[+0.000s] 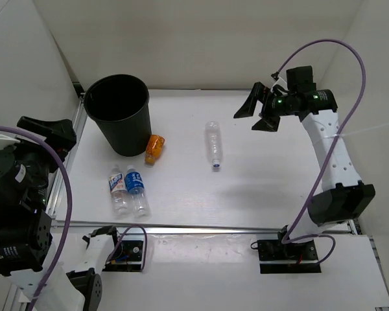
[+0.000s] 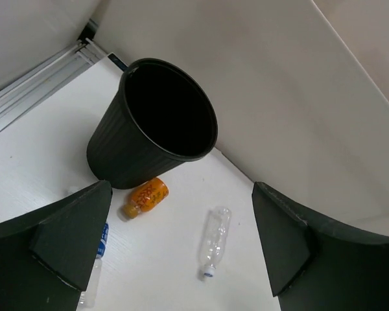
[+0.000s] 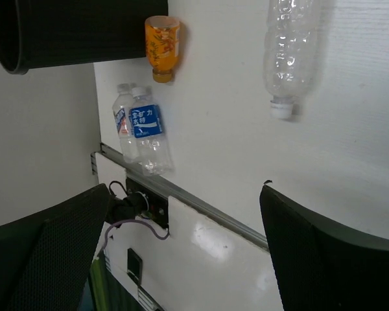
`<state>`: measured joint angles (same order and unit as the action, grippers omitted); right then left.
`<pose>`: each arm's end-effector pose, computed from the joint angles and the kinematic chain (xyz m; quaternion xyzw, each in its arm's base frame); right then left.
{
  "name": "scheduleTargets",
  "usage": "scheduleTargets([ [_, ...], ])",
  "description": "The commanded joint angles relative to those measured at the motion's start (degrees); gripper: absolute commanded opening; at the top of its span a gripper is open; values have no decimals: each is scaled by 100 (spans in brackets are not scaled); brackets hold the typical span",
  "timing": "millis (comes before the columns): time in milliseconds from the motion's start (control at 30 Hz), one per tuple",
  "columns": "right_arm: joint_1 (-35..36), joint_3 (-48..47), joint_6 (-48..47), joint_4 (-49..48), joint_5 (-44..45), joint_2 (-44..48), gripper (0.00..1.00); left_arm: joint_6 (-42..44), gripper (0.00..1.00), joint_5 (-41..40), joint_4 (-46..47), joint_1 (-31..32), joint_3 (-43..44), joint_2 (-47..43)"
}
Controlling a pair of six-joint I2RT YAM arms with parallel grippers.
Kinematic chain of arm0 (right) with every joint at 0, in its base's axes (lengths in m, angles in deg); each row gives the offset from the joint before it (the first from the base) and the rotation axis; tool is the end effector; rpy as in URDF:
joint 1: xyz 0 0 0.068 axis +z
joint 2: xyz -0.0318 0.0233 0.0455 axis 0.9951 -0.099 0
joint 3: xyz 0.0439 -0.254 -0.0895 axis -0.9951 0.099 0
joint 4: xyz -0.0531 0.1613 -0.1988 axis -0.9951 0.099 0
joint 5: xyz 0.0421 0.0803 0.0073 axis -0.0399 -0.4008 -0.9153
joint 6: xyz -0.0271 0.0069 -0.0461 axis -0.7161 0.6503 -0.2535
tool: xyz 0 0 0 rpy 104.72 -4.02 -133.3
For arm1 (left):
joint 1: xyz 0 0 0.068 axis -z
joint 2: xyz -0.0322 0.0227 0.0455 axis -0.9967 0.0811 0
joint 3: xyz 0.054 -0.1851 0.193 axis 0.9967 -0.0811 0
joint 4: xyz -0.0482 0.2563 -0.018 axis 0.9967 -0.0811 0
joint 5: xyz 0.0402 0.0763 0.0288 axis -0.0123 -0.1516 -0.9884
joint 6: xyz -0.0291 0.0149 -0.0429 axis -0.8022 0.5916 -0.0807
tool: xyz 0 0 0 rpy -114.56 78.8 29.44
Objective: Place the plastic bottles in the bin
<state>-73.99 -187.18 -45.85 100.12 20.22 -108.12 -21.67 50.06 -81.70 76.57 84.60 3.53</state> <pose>0.3028 0.0737 0.4184 0.0472 0.8947 0.3563 0.2651 0.0158 0.0075 0.5451 -0.3505 0.6766 -0.1194 0.6365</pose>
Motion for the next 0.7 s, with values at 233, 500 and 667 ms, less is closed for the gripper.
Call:
scheduleTargets([
  [233, 461, -929, -772, -678, 508, -1810, 100, 880, 100, -327, -87, 218, -132, 159],
  [500, 839, -3094, -834, -176, 1573, -4061, 100, 1206, 100, -1216, 184, 289, -702, 327],
  [667, 839, -2822, -781, -484, 1573, -4501, 100, 1206, 100, -1436, 185, 289, -870, 519],
])
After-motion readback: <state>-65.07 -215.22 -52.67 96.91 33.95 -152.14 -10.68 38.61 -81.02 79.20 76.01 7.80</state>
